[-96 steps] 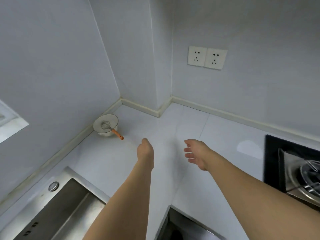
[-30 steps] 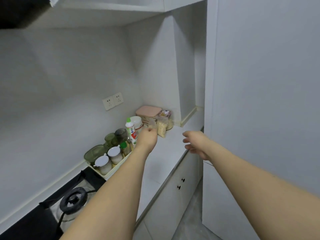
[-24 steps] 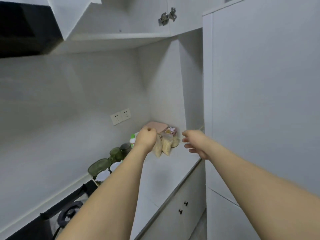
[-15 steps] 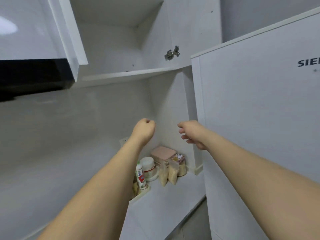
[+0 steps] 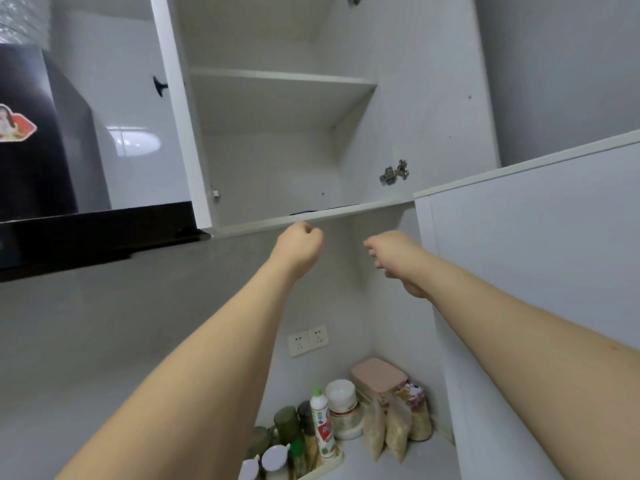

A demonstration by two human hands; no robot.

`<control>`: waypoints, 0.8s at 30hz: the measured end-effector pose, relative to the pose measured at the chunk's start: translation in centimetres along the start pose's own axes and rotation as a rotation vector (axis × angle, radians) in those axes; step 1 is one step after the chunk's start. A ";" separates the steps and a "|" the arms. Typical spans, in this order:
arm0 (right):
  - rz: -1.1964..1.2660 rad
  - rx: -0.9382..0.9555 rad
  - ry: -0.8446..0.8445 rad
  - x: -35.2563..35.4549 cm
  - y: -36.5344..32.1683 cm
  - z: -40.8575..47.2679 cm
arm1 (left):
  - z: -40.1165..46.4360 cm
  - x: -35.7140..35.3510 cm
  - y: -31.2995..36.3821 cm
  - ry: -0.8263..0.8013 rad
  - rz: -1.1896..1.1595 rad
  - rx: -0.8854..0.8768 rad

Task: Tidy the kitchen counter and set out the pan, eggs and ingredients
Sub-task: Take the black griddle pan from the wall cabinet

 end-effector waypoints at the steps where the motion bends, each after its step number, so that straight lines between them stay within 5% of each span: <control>1: -0.017 0.007 0.005 0.0 -0.7 0.5 | 0.6 0.3 0.4 0.010 0.007 -0.012; 13: -0.173 0.247 0.050 -2.8 -7.4 11.1 | 12.4 2.0 0.7 0.184 0.031 -0.008; 24: -0.134 0.224 0.123 -6.6 -9.4 25.4 | 25.8 -1.8 -3.5 0.065 0.231 0.073</control>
Point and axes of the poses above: each hand's wrist, its own z-axis towards the middle knuckle, its own x-axis out of the back of the hand, y = z × x, the point moved 8 cm from there along z, towards the middle knuckle, and after that the axes turned 1 degree about y, right-handed, at the moved point
